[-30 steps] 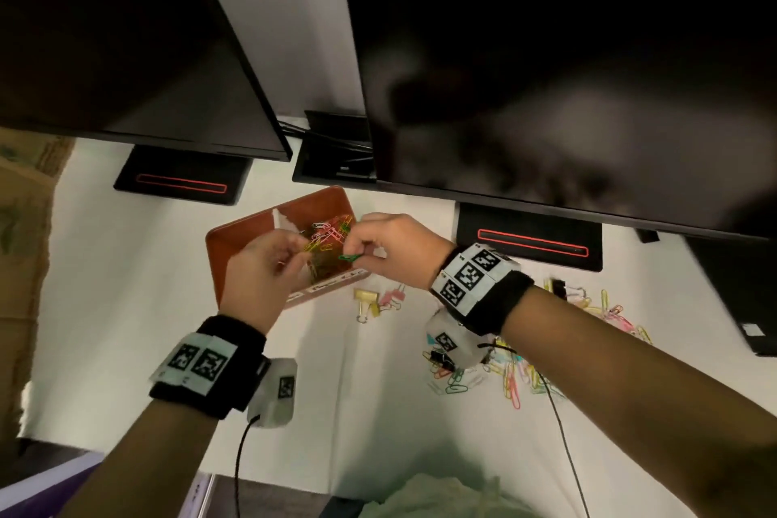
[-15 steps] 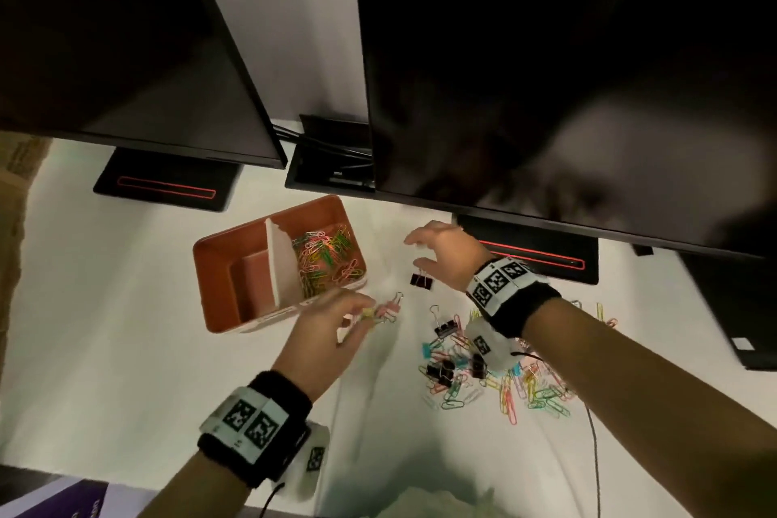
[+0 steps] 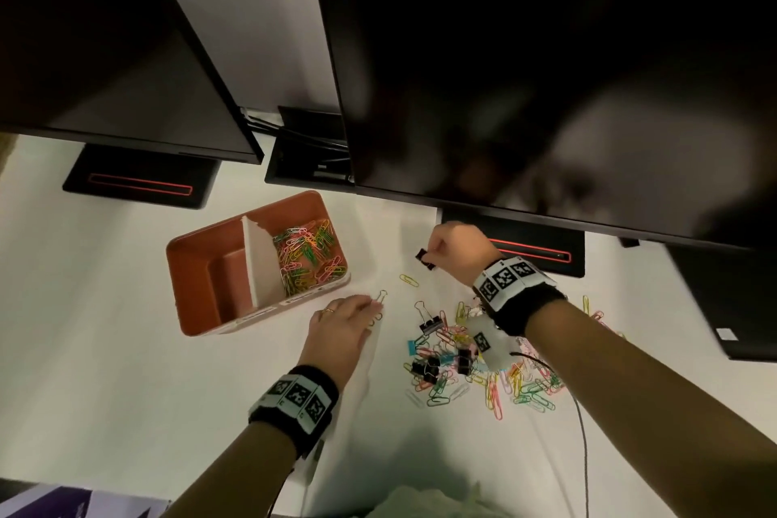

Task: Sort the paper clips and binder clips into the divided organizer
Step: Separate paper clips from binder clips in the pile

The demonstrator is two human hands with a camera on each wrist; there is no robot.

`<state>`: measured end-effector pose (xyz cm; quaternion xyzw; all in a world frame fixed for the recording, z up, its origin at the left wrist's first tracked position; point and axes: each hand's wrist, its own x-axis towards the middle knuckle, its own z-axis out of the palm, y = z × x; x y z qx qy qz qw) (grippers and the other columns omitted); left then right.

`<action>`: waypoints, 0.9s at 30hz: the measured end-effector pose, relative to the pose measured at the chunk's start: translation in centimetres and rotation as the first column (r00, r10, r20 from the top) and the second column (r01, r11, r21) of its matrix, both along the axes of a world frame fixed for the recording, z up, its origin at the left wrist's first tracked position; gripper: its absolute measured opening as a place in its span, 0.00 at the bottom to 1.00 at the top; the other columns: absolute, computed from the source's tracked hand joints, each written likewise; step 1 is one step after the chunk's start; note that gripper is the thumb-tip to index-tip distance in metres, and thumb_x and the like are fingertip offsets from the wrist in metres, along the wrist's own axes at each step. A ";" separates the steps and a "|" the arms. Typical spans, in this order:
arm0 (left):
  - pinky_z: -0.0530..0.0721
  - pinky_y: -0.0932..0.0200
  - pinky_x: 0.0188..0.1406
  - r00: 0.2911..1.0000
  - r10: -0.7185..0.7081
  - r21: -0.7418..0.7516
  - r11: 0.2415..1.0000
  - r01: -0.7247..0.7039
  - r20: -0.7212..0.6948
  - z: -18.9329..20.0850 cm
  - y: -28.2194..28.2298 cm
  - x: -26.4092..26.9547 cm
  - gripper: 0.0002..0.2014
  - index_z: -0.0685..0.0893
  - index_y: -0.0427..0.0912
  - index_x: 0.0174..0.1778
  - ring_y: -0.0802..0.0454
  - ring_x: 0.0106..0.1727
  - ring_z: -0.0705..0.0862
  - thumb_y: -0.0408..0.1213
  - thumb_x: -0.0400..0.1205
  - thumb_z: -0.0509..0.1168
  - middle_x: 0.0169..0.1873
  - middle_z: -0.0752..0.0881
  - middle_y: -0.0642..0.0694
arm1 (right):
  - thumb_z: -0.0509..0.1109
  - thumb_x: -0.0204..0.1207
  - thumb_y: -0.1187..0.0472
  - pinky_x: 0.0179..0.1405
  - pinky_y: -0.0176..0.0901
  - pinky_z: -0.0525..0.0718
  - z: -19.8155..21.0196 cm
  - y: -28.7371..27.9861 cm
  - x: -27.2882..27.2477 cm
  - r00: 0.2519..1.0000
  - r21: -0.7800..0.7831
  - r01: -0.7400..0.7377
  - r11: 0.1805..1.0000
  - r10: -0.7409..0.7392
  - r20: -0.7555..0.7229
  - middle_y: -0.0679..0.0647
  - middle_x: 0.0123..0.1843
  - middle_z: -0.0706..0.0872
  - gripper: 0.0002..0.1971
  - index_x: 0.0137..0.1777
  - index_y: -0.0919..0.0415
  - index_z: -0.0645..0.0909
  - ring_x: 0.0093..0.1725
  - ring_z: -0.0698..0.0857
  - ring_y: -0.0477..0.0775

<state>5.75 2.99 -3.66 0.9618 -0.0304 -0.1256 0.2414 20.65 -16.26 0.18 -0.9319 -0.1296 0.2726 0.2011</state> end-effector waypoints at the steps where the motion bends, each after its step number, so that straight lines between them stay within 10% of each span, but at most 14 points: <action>1: 0.75 0.46 0.55 1.000 0.010 -0.020 1.000 -0.010 0.007 0.0 0.1 0.1 0.20 0.81 0.50 0.62 0.45 0.60 0.80 0.30 0.74 0.68 0.60 0.82 0.49 | 0.72 0.73 0.54 0.44 0.45 0.81 0.2 -0.4 0.0 1.000 -0.013 0.000 1.000 0.000 -0.005 0.55 0.50 0.81 0.08 0.45 0.56 0.78 0.47 0.82 0.55; 7: 0.77 0.50 0.63 0.995 0.095 -0.196 0.977 -0.088 0.026 0.2 1.0 -0.7 0.24 0.78 0.52 0.65 0.48 0.59 0.79 0.30 0.74 0.69 0.60 0.81 0.48 | 0.70 0.74 0.60 0.50 0.49 0.83 0.6 0.8 -2.5 0.980 -0.071 -0.146 0.987 0.154 0.125 0.53 0.57 0.76 0.13 0.56 0.55 0.73 0.52 0.80 0.56; 14: 0.67 0.65 0.64 0.986 0.166 -0.227 0.961 -0.159 0.011 1.5 3.0 -2.7 0.21 0.78 0.46 0.64 0.52 0.63 0.76 0.33 0.75 0.71 0.64 0.78 0.49 | 0.64 0.78 0.68 0.59 0.52 0.82 -1.6 3.6 -2.3 0.972 -0.103 -0.197 0.975 0.181 -0.152 0.60 0.62 0.79 0.13 0.61 0.61 0.76 0.58 0.81 0.61; 27: 0.76 0.58 0.61 0.962 -0.274 -0.210 0.941 0.267 -0.003 2.1 -1.9 -3.2 0.19 0.77 0.51 0.65 0.53 0.58 0.76 0.39 0.77 0.65 0.60 0.77 0.50 | 0.66 0.75 0.64 0.45 0.35 0.76 2.8 -2.9 -6.1 0.967 0.128 -0.254 0.959 0.254 0.015 0.46 0.44 0.82 0.08 0.51 0.57 0.83 0.42 0.78 0.45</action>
